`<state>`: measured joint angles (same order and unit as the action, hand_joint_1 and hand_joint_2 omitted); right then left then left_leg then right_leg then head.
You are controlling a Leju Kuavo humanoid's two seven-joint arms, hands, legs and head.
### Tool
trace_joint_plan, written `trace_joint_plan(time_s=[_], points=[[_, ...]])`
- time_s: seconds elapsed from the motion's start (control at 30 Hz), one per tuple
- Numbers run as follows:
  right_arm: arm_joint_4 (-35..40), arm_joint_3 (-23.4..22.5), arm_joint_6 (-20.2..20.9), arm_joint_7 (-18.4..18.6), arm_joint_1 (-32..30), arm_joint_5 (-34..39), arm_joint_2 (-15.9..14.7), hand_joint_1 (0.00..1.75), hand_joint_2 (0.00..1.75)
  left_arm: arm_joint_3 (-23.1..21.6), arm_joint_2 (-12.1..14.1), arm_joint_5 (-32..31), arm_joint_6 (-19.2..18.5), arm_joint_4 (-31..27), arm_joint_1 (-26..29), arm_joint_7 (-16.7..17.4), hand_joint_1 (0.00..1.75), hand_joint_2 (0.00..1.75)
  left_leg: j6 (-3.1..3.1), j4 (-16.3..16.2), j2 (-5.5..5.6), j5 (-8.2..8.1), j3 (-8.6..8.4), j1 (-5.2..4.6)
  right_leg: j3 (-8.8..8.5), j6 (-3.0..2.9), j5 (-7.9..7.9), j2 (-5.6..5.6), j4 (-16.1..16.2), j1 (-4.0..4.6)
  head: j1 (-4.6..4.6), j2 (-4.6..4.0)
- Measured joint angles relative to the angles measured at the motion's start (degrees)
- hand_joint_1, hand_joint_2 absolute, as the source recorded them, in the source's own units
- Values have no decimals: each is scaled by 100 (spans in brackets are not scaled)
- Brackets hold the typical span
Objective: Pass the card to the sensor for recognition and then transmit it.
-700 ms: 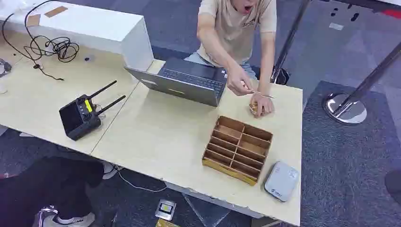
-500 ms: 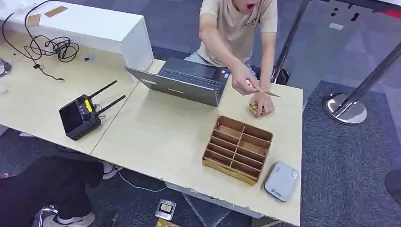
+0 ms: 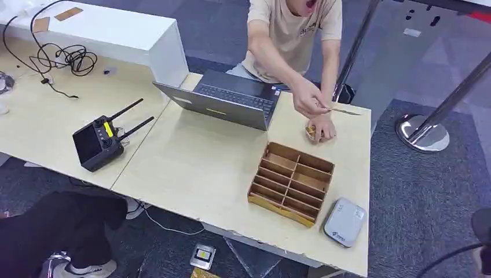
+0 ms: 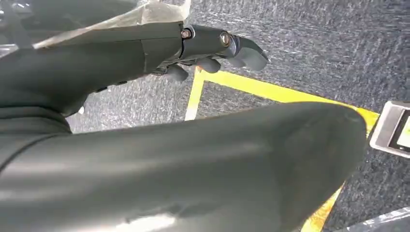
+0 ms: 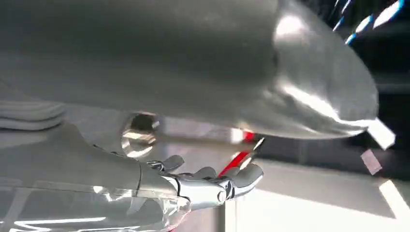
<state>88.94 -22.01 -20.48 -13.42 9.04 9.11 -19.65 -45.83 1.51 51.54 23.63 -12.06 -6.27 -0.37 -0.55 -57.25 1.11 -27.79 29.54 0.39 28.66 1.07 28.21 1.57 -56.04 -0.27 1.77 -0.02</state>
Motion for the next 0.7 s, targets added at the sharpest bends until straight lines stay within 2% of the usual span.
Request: trace_joint_plan(time_s=[0.03,0.07,0.4,0.7], points=[[169,163,7,28,34,-68,7,0,0,-17,4,-4,-11,2,0,-7,0,0,0,0,0,0,0,0,0,0,0,1,0,0,0,0],[312,308,20,57,74,-157,18,0,175,-31,7,-11,-13,4,0,-11,0,0,0,0,0,0,0,0,1,0,0,1,0,0,2,0],[1337,1889,225,377,551,-1209,105,0,175,-183,52,-122,-89,9,-8,-17,0,0,0,0,-1,0,0,2,2,0,0,1,-1,2,0,0],[1483,3158,288,684,945,-2536,140,0,175,-337,101,-249,-181,15,-15,-22,0,0,-1,0,-1,0,0,2,3,0,0,0,-1,2,4,0]])
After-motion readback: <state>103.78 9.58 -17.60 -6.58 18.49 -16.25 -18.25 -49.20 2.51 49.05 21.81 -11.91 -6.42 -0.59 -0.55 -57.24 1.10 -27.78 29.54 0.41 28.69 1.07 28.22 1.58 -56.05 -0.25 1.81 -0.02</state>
